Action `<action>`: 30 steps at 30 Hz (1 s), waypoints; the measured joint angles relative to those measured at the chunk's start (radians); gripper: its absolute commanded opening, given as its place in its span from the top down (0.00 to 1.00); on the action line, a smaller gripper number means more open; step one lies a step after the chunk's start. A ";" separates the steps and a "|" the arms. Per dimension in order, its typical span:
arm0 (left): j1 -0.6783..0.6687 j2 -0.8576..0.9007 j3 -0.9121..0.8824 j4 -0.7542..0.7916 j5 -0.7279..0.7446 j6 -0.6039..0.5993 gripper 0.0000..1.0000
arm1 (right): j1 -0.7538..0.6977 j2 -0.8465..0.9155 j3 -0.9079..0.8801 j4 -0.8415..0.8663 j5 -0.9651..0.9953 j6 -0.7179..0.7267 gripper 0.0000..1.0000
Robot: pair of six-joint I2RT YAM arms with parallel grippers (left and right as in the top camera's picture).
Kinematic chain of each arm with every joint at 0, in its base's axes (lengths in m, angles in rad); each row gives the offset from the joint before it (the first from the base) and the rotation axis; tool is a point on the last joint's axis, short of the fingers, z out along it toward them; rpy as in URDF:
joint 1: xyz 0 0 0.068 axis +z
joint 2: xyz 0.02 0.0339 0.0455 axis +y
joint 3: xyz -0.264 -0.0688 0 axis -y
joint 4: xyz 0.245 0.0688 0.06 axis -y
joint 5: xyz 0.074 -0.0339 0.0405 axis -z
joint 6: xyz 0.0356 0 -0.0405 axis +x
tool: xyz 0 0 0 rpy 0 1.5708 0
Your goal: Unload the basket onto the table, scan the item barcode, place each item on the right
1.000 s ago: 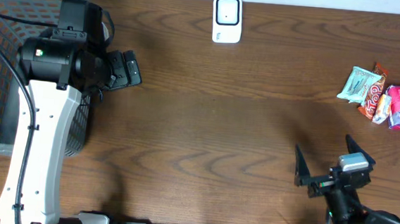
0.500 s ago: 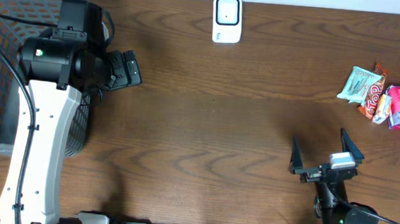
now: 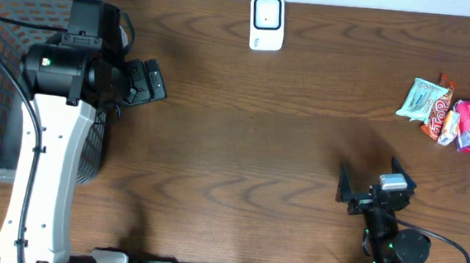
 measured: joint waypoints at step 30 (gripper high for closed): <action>0.000 0.000 0.000 0.000 0.000 0.000 0.02 | 0.000 -0.001 0.000 -0.005 0.053 0.100 0.01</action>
